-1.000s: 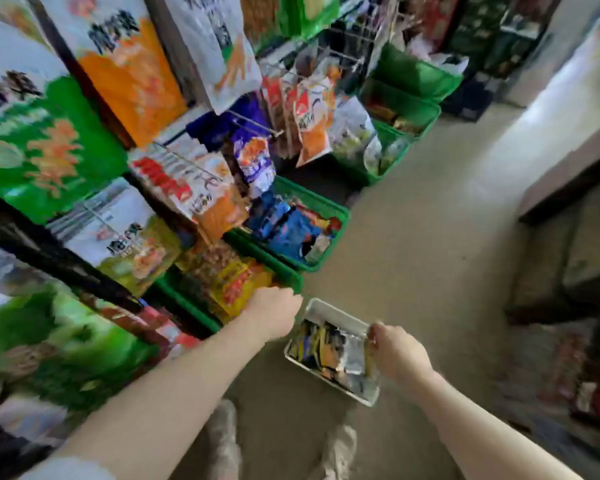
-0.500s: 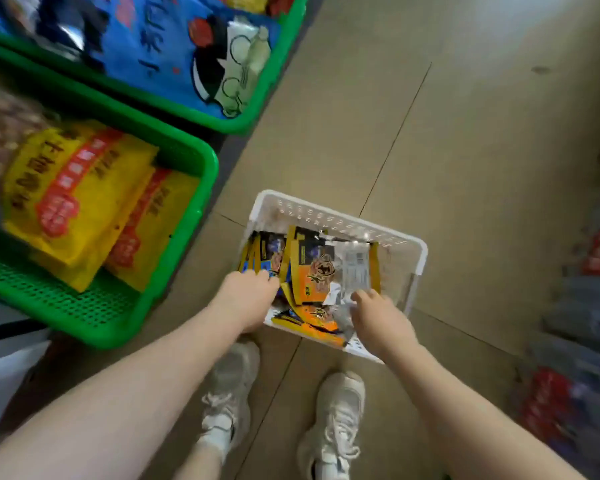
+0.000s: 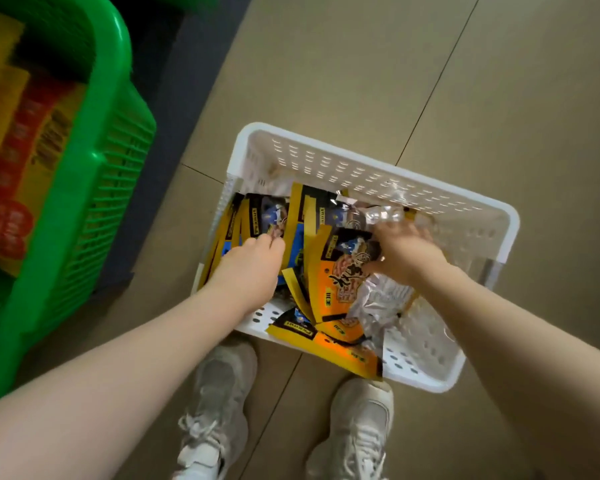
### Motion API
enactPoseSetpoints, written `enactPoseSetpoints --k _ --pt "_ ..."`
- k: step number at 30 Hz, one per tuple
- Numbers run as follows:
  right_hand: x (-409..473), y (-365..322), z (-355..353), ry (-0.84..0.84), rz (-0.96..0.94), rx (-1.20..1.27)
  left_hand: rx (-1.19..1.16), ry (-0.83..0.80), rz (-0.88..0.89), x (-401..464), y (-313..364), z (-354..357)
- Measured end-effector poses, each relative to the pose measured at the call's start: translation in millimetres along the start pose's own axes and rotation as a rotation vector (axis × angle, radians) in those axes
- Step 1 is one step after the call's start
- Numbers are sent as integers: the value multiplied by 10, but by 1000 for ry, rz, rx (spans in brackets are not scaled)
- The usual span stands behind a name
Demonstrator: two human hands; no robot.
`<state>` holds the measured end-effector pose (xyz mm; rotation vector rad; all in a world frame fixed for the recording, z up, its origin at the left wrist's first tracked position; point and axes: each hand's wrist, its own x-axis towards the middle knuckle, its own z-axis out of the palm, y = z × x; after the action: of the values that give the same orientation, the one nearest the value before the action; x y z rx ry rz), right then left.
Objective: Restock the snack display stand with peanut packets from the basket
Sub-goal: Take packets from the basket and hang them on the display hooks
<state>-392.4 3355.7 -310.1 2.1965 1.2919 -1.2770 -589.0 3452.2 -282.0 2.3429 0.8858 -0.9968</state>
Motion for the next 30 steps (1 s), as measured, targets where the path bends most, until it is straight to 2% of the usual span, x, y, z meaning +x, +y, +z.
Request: enactPoseSetpoints --k 3,7,9,11,13,19,23,27,30 --pt "-210 58 -20 -87 -41 123 -212 38 -94 71 103 78" --pt "-311 85 -14 -65 -18 94 -788 139 -358 276 256 110" --pt "-323 120 8 -11 27 164 -930 125 -448 401 270 114" --pt "-342 158 23 46 72 322 -881 97 -476 464 285 111" --pt "-399 184 13 98 99 431 -785 171 -428 430 324 46" --pt "-994 116 -418 288 190 730 -395 498 4 -372 219 -607" --pt "-1598 -167 -1102 392 226 1024 -335 519 -45 -1079 87 -1345" --pt "-2382 -567 -1883 401 109 998 -321 578 -149 -1945 12 -2197" --pt "-3053 -903 -2480 479 77 1001 -359 601 -212 -2743 -55 -2776"
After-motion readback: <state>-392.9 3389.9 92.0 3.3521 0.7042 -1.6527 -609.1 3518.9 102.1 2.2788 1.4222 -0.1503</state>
